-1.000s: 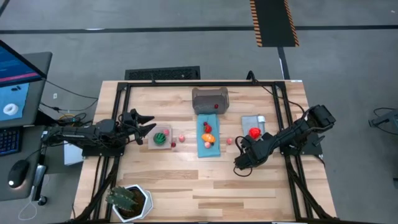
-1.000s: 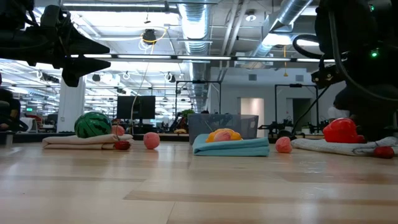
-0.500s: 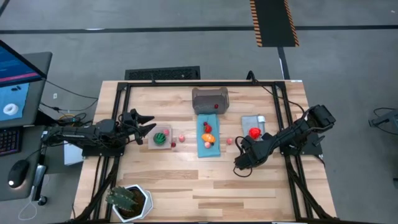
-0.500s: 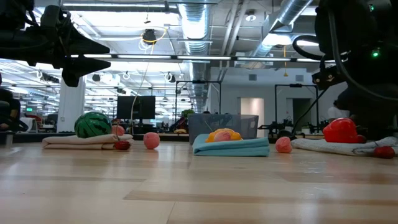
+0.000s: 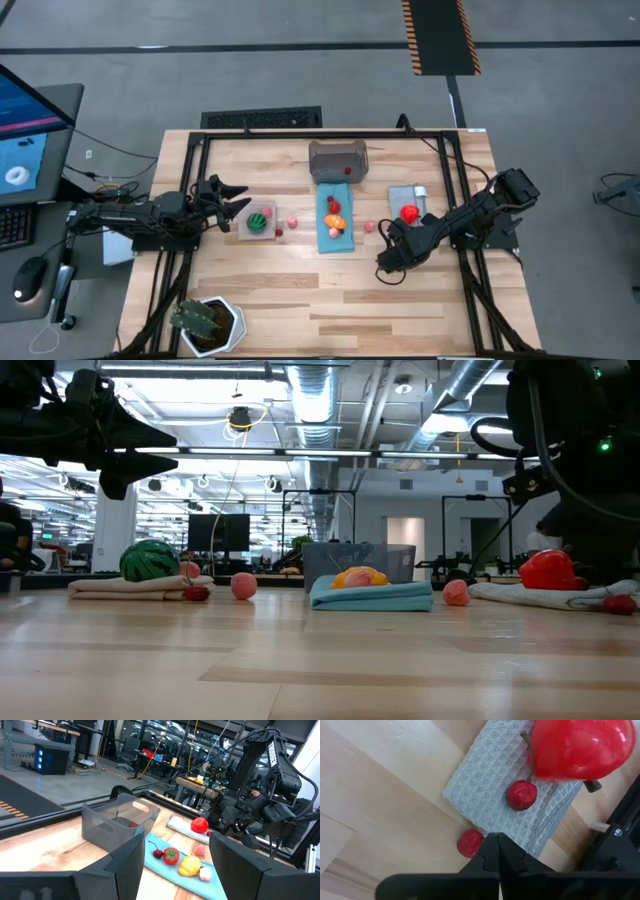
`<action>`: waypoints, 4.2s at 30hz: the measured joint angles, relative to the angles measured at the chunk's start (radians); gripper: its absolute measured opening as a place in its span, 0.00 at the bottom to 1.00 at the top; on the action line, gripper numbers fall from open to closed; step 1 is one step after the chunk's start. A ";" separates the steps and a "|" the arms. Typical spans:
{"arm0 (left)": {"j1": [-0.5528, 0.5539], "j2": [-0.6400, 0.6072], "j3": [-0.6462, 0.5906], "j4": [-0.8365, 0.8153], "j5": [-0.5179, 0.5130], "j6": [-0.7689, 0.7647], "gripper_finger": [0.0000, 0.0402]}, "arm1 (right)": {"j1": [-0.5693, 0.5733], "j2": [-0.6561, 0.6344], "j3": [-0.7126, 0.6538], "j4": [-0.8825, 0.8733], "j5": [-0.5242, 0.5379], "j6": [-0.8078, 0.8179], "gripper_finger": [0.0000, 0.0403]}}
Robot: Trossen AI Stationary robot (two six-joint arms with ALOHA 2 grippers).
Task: Pick and placing Produce into tupperware
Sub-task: Put the red cherry into the gray bin
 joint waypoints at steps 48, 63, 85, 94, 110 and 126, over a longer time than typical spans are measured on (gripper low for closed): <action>0.000 0.000 0.000 0.000 -0.005 -0.002 0.53 | -0.628 -0.001 0.442 0.294 0.176 -0.889 0.02; 0.000 0.000 0.000 0.000 0.001 -0.021 0.53 | -0.804 0.000 0.446 0.410 0.014 -0.953 0.02; 0.000 0.000 0.000 -0.017 0.001 -0.022 0.53 | -0.861 0.090 0.445 0.491 -0.068 -0.994 0.11; 0.000 0.000 0.000 -0.041 0.010 -0.053 0.53 | -0.699 -0.100 0.402 0.649 -0.203 -1.126 0.12; -0.001 0.000 0.000 -0.048 0.037 -0.038 0.53 | -0.313 -0.582 -0.302 1.463 -0.569 -1.250 0.12; -0.001 0.000 0.000 -0.062 0.162 0.068 0.53 | -0.053 -0.898 -0.716 1.741 -0.195 -1.302 0.12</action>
